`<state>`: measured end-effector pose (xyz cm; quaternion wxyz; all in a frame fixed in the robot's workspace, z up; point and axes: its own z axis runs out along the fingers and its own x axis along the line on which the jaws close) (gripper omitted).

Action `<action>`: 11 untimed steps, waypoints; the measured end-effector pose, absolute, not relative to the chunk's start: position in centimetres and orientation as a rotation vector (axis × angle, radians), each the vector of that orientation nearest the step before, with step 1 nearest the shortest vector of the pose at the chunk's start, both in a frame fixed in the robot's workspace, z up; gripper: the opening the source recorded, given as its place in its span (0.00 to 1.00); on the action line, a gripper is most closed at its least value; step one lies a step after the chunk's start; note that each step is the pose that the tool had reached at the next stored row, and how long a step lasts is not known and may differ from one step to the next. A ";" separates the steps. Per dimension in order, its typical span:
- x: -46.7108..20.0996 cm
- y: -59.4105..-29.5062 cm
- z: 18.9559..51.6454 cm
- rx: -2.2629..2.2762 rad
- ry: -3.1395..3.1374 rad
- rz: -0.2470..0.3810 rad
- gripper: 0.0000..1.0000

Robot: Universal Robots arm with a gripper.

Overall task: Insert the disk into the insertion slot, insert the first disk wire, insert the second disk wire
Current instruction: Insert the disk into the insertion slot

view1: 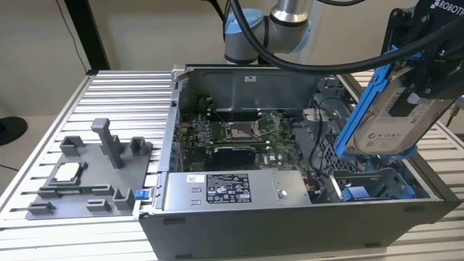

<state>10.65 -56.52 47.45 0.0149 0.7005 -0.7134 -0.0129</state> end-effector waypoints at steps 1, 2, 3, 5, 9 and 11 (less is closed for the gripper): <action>10.8 -56.5 47.4 2.180 -2.220 -0.040 0.00; 10.9 -56.6 47.4 2.180 -2.220 -0.040 0.00; 10.9 -56.6 47.3 2.180 -2.220 -0.040 0.00; 11.1 -56.6 47.3 2.180 -2.220 -0.040 0.00; 11.3 -56.6 47.2 2.180 -2.220 -0.040 0.00; 11.3 -56.6 47.1 2.180 -2.220 -0.040 0.00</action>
